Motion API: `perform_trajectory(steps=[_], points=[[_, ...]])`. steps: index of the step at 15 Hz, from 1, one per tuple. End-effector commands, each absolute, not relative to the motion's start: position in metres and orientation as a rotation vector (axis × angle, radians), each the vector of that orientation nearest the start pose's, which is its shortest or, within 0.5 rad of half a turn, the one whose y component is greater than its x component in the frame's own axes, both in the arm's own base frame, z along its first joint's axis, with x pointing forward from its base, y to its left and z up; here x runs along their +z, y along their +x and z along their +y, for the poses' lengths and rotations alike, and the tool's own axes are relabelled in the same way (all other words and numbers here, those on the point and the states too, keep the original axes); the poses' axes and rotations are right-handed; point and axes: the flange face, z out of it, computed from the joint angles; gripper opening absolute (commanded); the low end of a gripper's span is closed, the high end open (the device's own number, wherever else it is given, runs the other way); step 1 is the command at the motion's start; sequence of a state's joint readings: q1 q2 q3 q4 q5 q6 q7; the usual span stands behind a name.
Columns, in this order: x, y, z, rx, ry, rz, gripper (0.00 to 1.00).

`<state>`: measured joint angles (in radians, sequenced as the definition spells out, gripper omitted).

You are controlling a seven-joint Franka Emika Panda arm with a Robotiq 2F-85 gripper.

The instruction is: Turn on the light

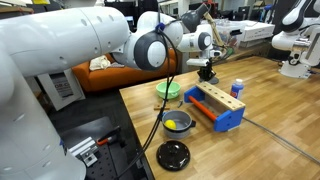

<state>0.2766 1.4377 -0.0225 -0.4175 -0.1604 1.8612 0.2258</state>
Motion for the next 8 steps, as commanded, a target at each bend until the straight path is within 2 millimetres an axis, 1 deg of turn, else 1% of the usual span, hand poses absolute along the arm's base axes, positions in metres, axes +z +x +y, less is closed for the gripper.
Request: perform_trajectory(steps=[1, 4, 8], points=[[0.178, 0.783, 0.207, -0.145, -3.317, -0.177, 0.0], [0.195, 0.784, 0.218, -0.202, -3.303, -0.179, 0.0], [0.223, 0.786, 0.229, -0.281, -3.3, -0.169, 0.0]])
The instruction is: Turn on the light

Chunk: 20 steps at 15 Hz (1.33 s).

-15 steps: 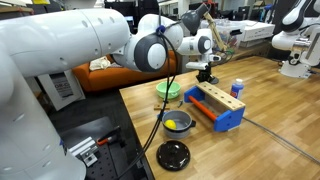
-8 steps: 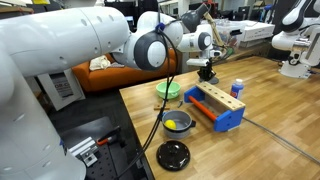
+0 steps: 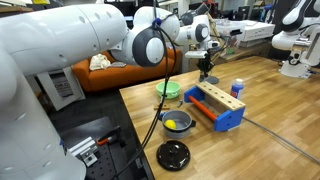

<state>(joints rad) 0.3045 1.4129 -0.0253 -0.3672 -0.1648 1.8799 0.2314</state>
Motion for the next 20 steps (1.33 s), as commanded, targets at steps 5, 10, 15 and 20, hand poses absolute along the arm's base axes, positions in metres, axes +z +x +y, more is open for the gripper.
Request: perform_trajectory(steps=[5, 10, 15, 20], points=[[0.26, 0.786, 0.234, -0.35, -3.344, -0.112, 0.0], [0.283, 0.779, 0.243, -0.348, -3.386, -0.006, 0.0], [0.302, 0.771, 0.246, -0.319, -3.41, 0.206, 0.0], [0.32, 0.769, 0.246, -0.332, -3.372, 0.367, 0.0]])
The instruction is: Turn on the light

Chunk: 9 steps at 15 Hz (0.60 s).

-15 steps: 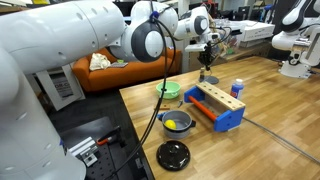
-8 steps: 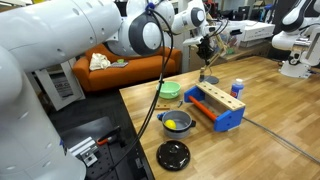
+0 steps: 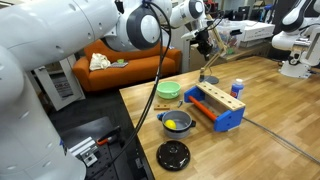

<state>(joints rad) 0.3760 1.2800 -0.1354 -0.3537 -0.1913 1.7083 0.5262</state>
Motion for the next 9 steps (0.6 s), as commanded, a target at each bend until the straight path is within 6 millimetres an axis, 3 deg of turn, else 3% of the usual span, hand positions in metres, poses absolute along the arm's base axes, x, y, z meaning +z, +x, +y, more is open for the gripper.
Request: perform_trajectory(steps=[1, 4, 5, 6, 9], points=[[0.3227, 0.7695, 0.2453, -0.336, -3.362, 0.397, 0.0], [0.3289, 0.7698, 0.2414, -0.328, -3.333, 0.481, 0.0], [0.3291, 0.7697, 0.2391, -0.306, -3.319, 0.503, 0.26], [0.3226, 0.7718, 0.2429, -0.356, -3.339, 0.451, 0.03], [0.3222, 0.7723, 0.2401, -0.348, -3.334, 0.477, 0.22]])
